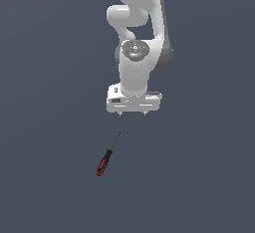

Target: Pick up the object and move it to a goal position.

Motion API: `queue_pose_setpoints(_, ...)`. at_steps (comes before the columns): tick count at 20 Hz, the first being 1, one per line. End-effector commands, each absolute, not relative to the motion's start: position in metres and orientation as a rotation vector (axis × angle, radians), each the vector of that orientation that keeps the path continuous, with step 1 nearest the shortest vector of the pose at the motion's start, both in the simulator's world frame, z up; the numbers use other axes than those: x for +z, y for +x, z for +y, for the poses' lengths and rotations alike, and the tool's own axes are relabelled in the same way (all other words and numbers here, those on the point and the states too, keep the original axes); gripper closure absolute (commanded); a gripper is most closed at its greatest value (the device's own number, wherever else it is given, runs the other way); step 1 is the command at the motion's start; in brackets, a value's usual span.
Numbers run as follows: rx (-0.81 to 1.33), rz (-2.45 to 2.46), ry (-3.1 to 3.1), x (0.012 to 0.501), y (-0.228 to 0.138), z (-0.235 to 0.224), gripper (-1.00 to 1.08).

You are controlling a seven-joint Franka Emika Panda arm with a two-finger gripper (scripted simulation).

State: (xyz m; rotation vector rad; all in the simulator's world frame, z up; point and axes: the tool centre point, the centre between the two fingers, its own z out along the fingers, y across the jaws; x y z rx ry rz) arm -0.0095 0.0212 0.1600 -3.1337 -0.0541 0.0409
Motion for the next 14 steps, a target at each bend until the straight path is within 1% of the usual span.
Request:
queue_pose_setpoints(1,0.041,-0.054,-3.134,0.16,-0.009,0.021,-0.92)
queue_pose_setpoints(4,0.038,-0.064,-3.129,0.162,-0.009,0.028,-0.92)
queue_pose_setpoints(9,0.029,-0.101,-3.109,0.172,-0.009,0.055,-0.92)
queue_pose_setpoints(14,0.029,-0.102,-3.109,0.172,-0.009,0.056,-0.92)
